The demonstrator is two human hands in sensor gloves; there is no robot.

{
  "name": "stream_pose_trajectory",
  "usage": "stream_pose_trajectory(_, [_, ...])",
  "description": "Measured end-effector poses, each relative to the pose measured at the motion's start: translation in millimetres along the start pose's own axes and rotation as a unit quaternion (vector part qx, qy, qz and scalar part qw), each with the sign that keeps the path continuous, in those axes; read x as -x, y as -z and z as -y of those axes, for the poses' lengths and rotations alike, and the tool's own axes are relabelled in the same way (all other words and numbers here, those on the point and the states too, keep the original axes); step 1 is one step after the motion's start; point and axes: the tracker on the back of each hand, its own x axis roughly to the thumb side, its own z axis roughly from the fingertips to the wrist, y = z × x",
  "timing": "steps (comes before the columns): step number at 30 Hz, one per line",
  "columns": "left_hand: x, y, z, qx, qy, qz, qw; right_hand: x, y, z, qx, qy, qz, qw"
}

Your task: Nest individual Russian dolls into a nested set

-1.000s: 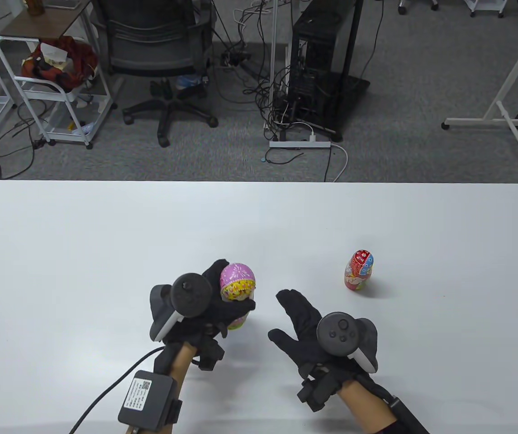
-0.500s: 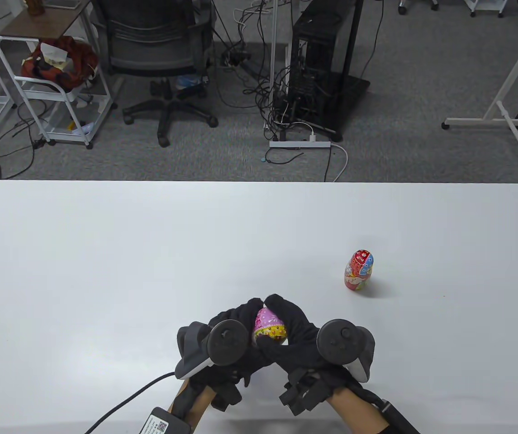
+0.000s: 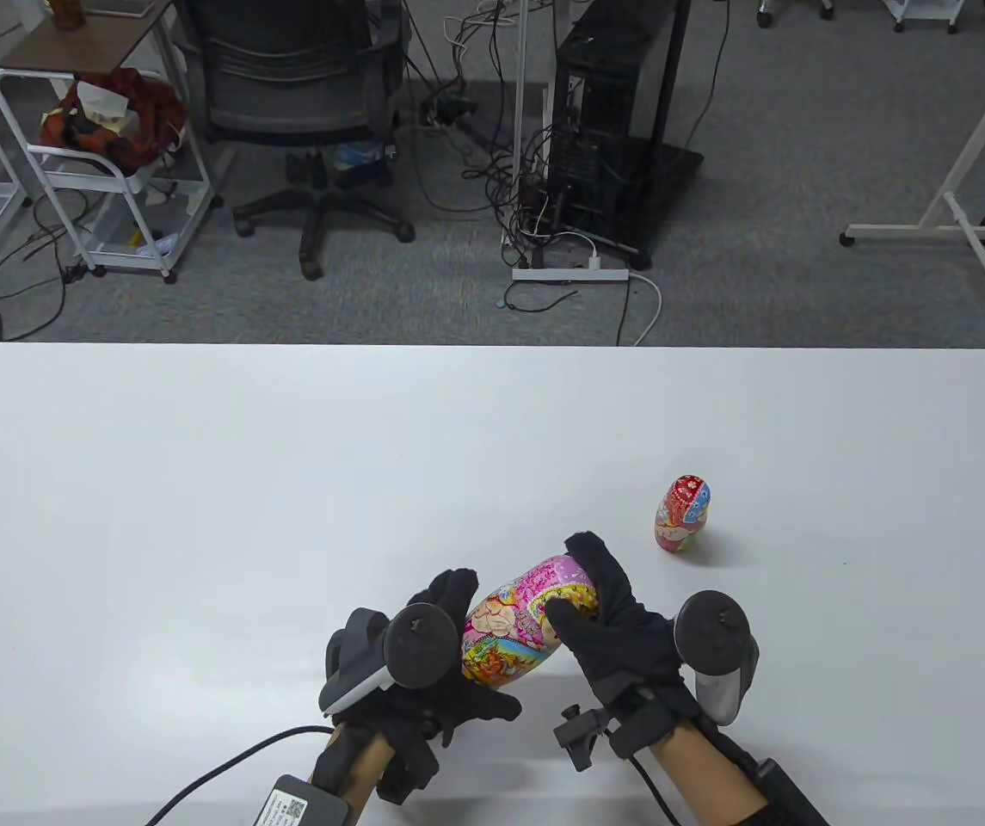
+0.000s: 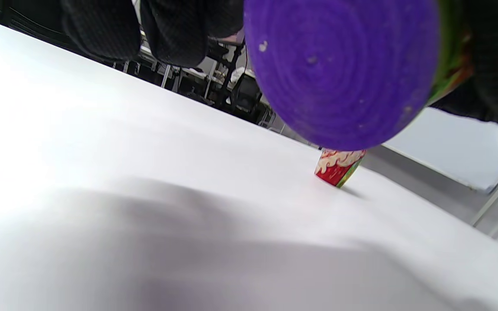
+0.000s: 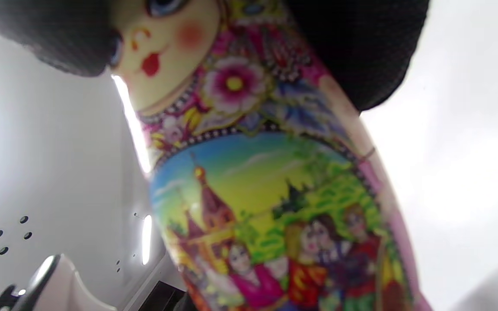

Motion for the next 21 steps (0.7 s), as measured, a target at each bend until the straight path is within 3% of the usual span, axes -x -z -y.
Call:
stream_pose_trajectory(5, [-1.2, -2.1, -0.2, -0.033, 0.007, 0.030, 0.999, -4.4, -2.3, -4.5, -0.032, 0.003, 0.033, 0.999])
stream_pose_trajectory(7, [-0.1, -2.8, -3.2, -0.054, 0.023, 0.036, 0.998, -6.1, -0.8, -6.0, -0.069, -0.003, 0.040, 0.997])
stream_pose_trajectory(11, [-2.8, -2.3, -3.8, -0.043, 0.004, 0.047, 0.998, -6.4, 1.0, -5.4, -0.130, -0.041, 0.031, 0.990])
stream_pose_trajectory(14, [-5.2, -1.3, -2.0, -0.043, 0.023, 0.040, 0.998, -10.4, -0.4, -3.9, -0.072, -0.065, 0.037, 0.995])
stream_pose_trajectory(21, [-14.4, -2.5, -6.9, -0.061, 0.079, -0.008, 0.995, -22.0, -5.4, -6.4, -0.018, -0.111, 0.059, 0.992])
